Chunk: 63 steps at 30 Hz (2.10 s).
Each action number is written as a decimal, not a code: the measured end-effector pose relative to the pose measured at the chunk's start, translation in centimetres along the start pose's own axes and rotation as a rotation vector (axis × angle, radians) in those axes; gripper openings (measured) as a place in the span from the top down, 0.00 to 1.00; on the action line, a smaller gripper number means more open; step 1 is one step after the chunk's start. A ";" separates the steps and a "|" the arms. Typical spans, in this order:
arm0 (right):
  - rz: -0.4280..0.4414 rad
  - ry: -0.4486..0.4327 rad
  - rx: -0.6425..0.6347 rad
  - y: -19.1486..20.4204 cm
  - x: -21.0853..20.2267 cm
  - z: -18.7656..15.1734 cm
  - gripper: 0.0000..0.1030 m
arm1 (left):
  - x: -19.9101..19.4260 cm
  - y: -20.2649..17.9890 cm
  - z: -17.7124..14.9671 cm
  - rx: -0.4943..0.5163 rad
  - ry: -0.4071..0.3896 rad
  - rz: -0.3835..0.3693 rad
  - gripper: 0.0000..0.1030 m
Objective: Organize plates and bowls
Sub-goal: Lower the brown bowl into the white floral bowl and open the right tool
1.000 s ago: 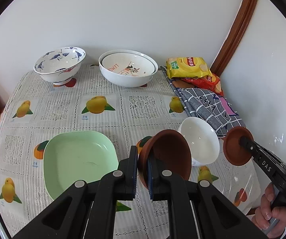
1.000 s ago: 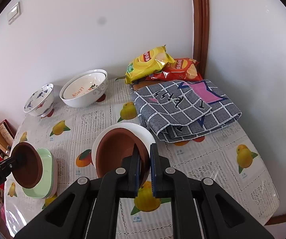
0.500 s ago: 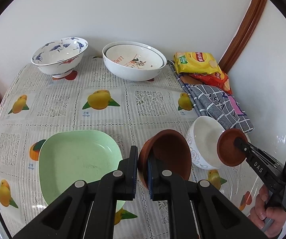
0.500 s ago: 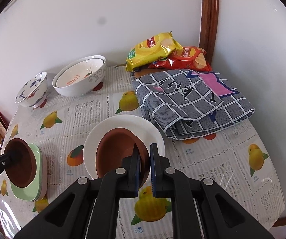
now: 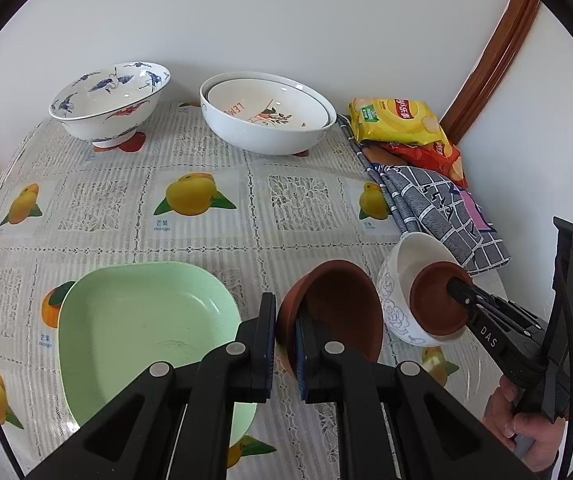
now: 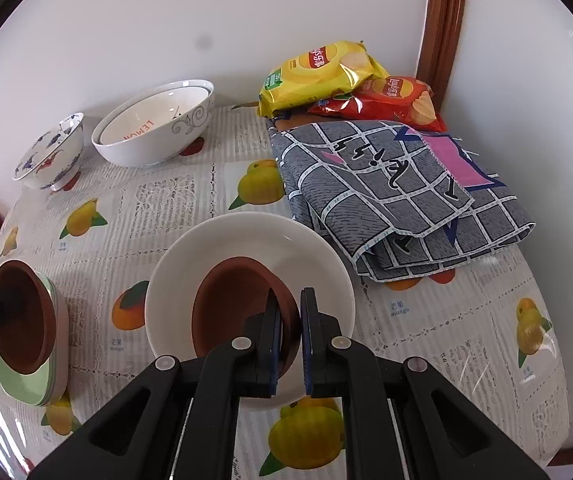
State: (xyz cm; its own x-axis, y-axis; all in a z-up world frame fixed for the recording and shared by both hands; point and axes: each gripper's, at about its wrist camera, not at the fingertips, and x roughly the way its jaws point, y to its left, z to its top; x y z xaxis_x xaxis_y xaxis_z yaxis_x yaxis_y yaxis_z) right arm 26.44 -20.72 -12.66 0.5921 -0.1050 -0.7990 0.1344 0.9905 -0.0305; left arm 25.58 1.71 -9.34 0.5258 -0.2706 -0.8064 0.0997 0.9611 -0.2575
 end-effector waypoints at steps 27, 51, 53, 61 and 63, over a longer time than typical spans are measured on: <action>-0.089 0.062 -0.087 1.9 3.4 0.6 0.91 | 1.8 0.9 0.1 -0.021 0.024 -0.024 0.91; -0.149 0.092 -0.108 2.2 4.3 -0.1 0.81 | 1.3 1.5 -0.2 -0.024 0.017 -0.028 0.91; -0.150 0.087 -0.105 2.3 4.1 -0.1 0.81 | 1.1 1.6 -0.3 -0.030 0.015 -0.030 0.91; -0.141 0.074 -0.120 2.6 3.2 -0.2 0.74 | 0.4 1.4 -0.4 -0.027 0.010 -0.033 0.91; -0.137 0.065 -0.117 2.6 2.7 -0.3 0.70 | 0.1 1.3 -0.4 -0.024 0.004 -0.031 0.91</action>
State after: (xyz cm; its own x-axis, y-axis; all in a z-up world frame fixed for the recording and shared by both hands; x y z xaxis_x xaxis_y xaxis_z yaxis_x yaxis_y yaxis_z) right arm 28.16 -18.44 -15.05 0.5219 -0.2374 -0.8193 0.1144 0.9713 -0.2086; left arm 25.41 2.86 -10.00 0.5192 -0.3004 -0.8001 0.0957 0.9507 -0.2949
